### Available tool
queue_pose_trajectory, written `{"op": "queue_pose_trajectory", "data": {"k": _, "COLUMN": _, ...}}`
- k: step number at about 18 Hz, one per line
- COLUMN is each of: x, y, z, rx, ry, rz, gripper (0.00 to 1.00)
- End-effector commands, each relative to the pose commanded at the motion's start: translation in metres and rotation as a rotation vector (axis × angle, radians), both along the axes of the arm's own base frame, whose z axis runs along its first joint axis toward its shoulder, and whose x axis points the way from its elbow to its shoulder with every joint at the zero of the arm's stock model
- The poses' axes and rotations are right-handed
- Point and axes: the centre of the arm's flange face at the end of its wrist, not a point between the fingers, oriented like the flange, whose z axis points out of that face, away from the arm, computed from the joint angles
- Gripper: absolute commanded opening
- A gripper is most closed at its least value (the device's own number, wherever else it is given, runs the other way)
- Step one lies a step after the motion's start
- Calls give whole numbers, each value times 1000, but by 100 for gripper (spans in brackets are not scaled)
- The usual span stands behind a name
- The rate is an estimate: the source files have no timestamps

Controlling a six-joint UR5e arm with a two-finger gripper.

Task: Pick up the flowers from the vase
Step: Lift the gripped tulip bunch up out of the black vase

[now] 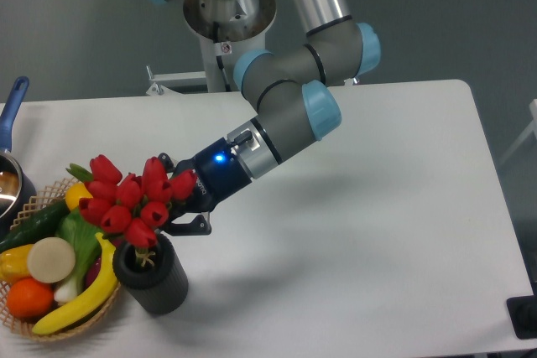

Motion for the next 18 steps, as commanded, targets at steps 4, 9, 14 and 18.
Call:
{"op": "queue_pose_trajectory", "data": {"k": 4, "x": 0, "y": -3, "z": 8, "rx": 3, "ry": 0, "rz": 6, "gripper": 15}}
{"op": "queue_pose_trajectory", "data": {"k": 9, "x": -3, "y": -16, "z": 30, "rx": -12, "ry": -27, "rz": 41, "gripper": 15}}
{"op": "queue_pose_trajectory", "data": {"k": 14, "x": -11, "y": -21, "z": 50, "rx": -18, "ry": -46, "rz": 67, "gripper": 15}}
{"op": "queue_pose_trajectory", "data": {"k": 18, "x": -13, "y": -25, "z": 57, "rx": -16, "ry": -47, "rz": 78, "gripper": 15}}
